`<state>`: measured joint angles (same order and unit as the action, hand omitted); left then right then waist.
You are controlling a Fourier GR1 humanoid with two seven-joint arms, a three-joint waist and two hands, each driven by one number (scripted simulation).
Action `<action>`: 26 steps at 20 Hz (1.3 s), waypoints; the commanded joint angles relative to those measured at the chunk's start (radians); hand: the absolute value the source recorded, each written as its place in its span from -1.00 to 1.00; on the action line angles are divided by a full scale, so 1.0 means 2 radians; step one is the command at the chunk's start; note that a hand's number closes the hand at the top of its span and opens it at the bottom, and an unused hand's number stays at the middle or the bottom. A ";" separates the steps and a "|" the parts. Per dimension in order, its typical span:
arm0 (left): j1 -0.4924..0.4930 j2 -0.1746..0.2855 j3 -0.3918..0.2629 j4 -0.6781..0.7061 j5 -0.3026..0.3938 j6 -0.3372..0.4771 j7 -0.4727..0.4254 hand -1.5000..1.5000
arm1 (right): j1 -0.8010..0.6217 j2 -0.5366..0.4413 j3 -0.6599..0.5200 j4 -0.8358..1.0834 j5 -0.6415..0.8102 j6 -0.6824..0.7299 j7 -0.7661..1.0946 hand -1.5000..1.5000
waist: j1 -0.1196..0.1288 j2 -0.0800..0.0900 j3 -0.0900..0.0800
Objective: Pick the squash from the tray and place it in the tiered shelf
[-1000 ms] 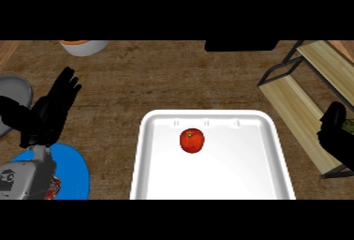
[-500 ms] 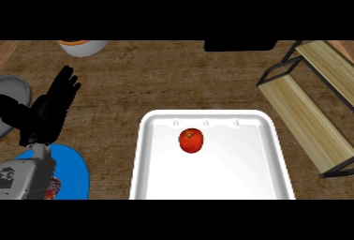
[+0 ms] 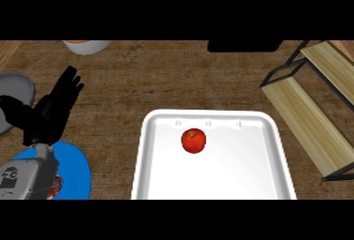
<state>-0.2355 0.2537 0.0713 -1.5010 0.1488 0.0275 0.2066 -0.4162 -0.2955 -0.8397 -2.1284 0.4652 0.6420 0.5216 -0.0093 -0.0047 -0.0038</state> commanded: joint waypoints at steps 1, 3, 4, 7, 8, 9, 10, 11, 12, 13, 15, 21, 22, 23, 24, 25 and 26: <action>0.009 0.004 0.008 -0.018 0.002 -0.010 0.007 0.00 | 0.047 -0.012 -0.012 0.005 -0.035 -0.002 -0.011 1.00 | 0.003 0.002 0.002; -0.006 -0.009 -0.005 -0.018 0.000 0.004 0.020 0.00 | 0.028 -0.029 -0.047 0.052 0.014 -0.038 0.012 -1.00 | 0.003 0.002 0.002; 0.018 -0.012 -0.005 -0.006 -0.008 0.000 -0.009 0.00 | 0.050 -0.027 -0.038 0.090 0.045 -0.077 -0.060 -1.00 | 0.007 0.004 0.002; -0.021 0.001 0.010 0.009 -0.005 -0.004 0.009 0.00 | 0.049 -0.036 -0.042 0.124 0.031 -0.125 -0.102 -1.00 | 0.004 0.003 0.002; -0.005 -0.014 -0.007 -0.021 -0.011 0.007 0.025 0.00 | 0.021 -0.055 -0.042 0.152 0.028 -0.142 -0.099 -1.00 | 0.006 0.003 0.002; -0.001 -0.002 0.007 -0.016 0.005 -0.008 0.025 0.00 | 0.031 -0.030 -0.030 0.169 0.050 -0.181 -0.142 -1.00 | 0.009 0.004 0.002; -0.019 0.001 0.009 -0.002 0.003 -0.013 0.016 0.00 | 0.009 -0.072 -0.050 0.205 0.021 -0.173 -0.147 -1.00 | 0.006 0.003 0.002; 0.002 -0.005 0.008 -0.003 -0.003 -0.009 0.008 0.00 | 0.004 -0.080 -0.054 0.199 0.013 -0.177 -0.133 -1.00 | 0.006 0.003 0.002; -0.016 -0.011 0.005 0.024 -0.017 -0.001 -0.012 0.00 | -0.003 -0.109 -0.059 0.220 0.001 -0.170 -0.148 -1.00 | 0.004 0.003 0.002; -0.002 0.000 0.005 -0.043 0.000 -0.004 0.053 0.00 | 0.008 -0.082 -0.055 0.198 -0.005 -0.184 -0.144 -1.00 | 0.007 0.002 0.002; 0.001 -0.007 0.016 0.025 -0.003 -0.018 -0.024 0.00 | -0.002 -0.101 -0.070 0.221 -0.033 -0.187 -0.162 -1.00 | 0.004 0.003 0.002; -0.014 -0.010 0.010 0.010 -0.019 0.001 0.003 0.00 | 0.015 -0.186 -0.118 0.291 -0.154 -0.046 -0.085 -1.00 | -0.004 0.000 0.002; -0.003 -0.019 0.011 0.020 -0.019 0.003 -0.013 0.00 | 0.013 -0.196 -0.127 0.289 -0.169 -0.033 -0.050 -1.00 | -0.005 0.000 0.002; -0.013 -0.019 0.007 0.014 -0.021 0.005 -0.001 0.00 | 0.031 -0.206 -0.140 0.318 -0.177 -0.026 -0.077 -1.00 | -0.003 0.001 0.002; -0.008 -0.001 0.019 -0.033 -0.003 -0.001 0.041 0.00 | 0.058 -0.219 -0.172 0.307 -0.199 0.001 -0.074 -1.00 | -0.004 -0.002 0.002; 0.011 -0.016 0.006 -0.012 -0.015 -0.007 0.002 0.00 | 0.036 -0.248 -0.163 0.344 -0.201 -0.012 -0.069 -1.00 | 0.001 0.001 0.002; -0.014 0.003 0.017 -0.002 -0.008 -0.018 0.013 0.00 | 0.067 -0.264 -0.194 0.360 -0.212 0.014 -0.091 -1.00 | -0.005 0.001 0.002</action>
<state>-0.2498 0.2380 0.0953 -1.5069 0.1249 0.0160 0.2247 -0.3430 -0.7136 -1.1282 -1.5159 0.1322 0.5711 0.3490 -0.0131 -0.0037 0.0002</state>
